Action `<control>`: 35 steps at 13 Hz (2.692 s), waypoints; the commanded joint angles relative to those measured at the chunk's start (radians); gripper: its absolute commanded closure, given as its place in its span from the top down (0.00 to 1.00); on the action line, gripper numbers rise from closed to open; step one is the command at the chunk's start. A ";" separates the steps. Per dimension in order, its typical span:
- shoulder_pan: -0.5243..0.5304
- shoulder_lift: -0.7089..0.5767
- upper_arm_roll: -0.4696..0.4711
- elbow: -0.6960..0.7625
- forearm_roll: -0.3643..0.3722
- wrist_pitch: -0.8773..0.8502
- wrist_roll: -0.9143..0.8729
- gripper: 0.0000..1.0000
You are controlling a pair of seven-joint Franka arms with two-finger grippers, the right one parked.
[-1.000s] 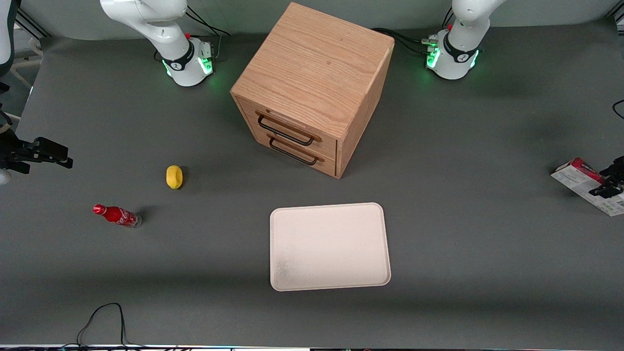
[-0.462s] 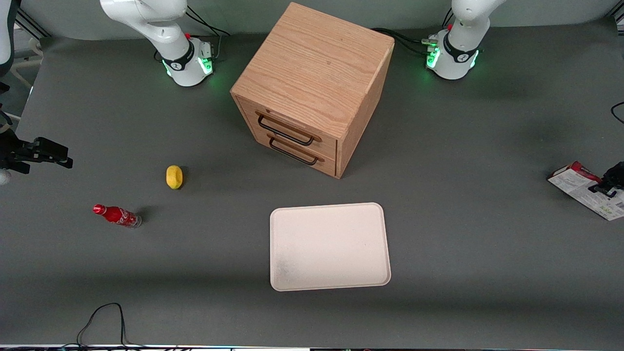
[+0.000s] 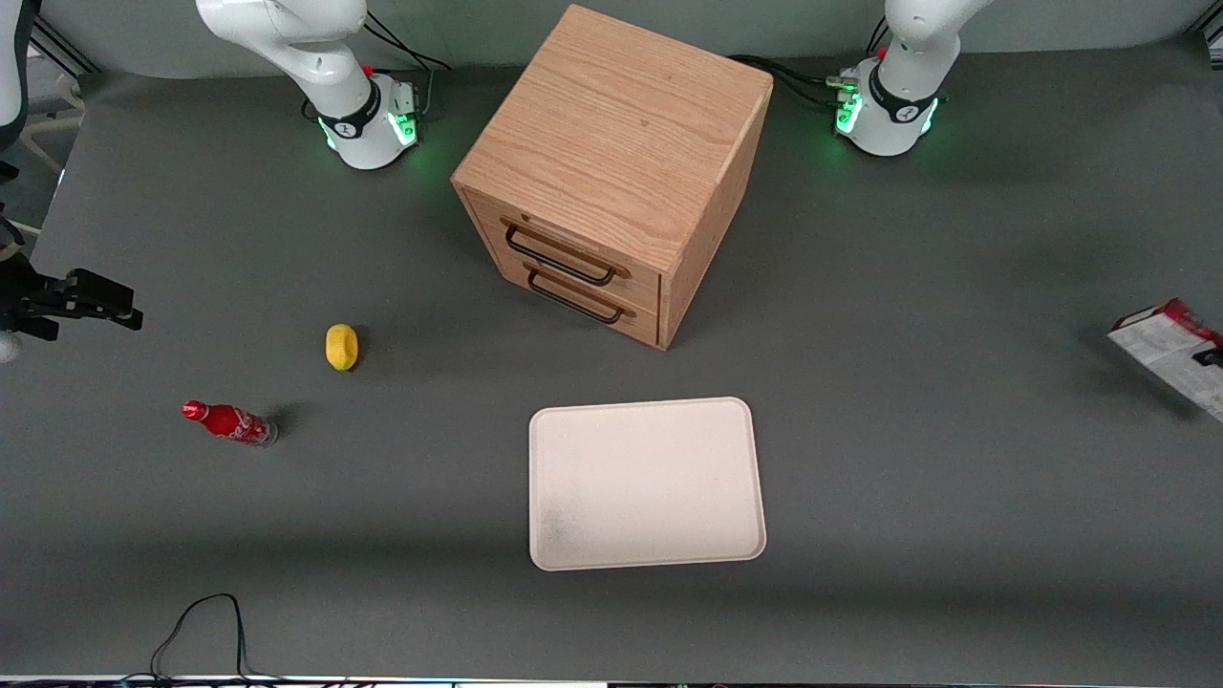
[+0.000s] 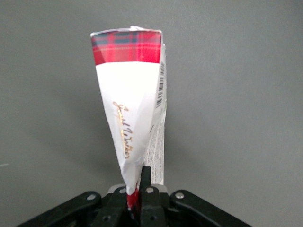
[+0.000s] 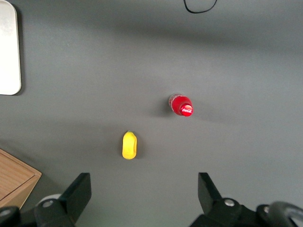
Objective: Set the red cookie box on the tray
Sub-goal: 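Carry the held cookie box with the left gripper toward the white tray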
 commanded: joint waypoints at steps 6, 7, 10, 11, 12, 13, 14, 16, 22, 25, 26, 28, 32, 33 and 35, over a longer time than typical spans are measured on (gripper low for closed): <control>-0.049 -0.073 -0.005 0.514 0.036 -0.679 0.482 0.00; -0.049 -0.075 -0.005 0.548 0.037 -0.702 0.556 0.00; -0.052 -0.089 -0.008 0.572 0.037 -0.719 0.575 0.00; -0.066 -0.087 -0.008 0.572 0.036 -0.714 0.569 0.00; -0.108 -0.086 -0.005 0.572 0.033 -0.711 0.566 0.00; -0.150 -0.081 -0.005 0.572 0.028 -0.710 0.552 0.00; -0.210 -0.075 -0.005 0.570 0.027 -0.710 0.514 0.00; -0.355 -0.060 -0.005 0.562 0.027 -0.710 0.338 0.00; -0.733 0.043 -0.019 0.578 -0.002 -0.569 -0.174 0.00; -0.799 0.101 -0.078 0.634 -0.029 -0.504 -0.207 0.00; -0.802 0.133 -0.126 0.663 -0.027 -0.472 -0.207 0.00; -0.824 0.187 -0.176 0.697 -0.026 -0.406 -0.212 0.00; -0.929 0.265 -0.157 0.737 0.003 -0.328 -0.286 0.00; -0.968 0.281 -0.142 0.736 0.036 -0.314 -0.360 0.00; -0.982 0.310 -0.134 0.725 0.054 -0.273 -0.380 0.00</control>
